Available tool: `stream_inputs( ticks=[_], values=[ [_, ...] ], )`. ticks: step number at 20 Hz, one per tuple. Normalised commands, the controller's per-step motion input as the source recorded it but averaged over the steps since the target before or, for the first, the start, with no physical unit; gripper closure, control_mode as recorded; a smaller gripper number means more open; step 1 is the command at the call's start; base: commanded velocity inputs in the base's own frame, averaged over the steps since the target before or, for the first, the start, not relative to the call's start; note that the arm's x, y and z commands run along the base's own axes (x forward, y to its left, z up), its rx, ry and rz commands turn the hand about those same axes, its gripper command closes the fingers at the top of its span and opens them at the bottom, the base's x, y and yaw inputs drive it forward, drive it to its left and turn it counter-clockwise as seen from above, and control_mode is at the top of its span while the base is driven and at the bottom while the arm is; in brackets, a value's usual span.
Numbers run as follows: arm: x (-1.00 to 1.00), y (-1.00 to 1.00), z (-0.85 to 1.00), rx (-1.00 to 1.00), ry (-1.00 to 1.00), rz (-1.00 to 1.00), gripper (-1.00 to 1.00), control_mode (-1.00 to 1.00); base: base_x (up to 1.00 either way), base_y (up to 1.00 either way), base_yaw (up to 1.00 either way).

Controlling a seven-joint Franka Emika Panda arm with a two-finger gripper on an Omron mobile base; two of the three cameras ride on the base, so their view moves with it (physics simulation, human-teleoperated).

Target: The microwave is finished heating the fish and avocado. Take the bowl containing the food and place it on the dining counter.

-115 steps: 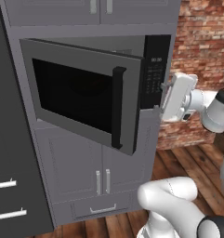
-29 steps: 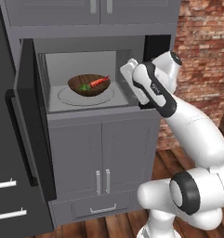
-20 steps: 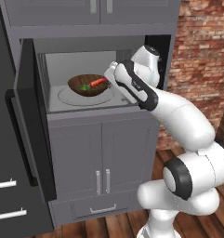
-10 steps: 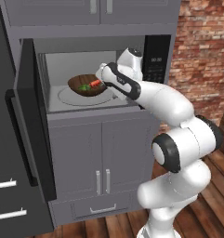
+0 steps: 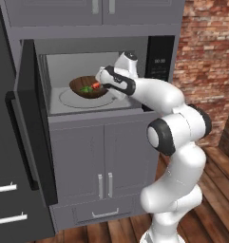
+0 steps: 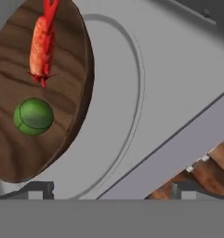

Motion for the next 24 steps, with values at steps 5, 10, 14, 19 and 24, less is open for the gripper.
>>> stream_inputs(
  ticks=[5,10,14,19,24],
  values=[
    [0.6,0.07,-0.29,-0.04,0.0,-0.01,-1.0,-1.0,0.0,0.0,0.0],
    [0.54,0.15,-0.22,-0.03,0.0,-0.02,-1.0,-1.0,0.0,0.0,0.0],
    [0.49,0.16,-0.22,-0.02,0.0,-0.02,-1.0,-1.0,0.0,0.0,0.0],
    [0.42,0.2,-0.2,-0.02,0.0,-0.02,-1.0,-1.0,0.0,0.0,0.0],
    [0.26,0.14,-0.29,-0.01,0.0,-0.02,1.0,-1.0,0.0,0.0,0.0]
  ],
)
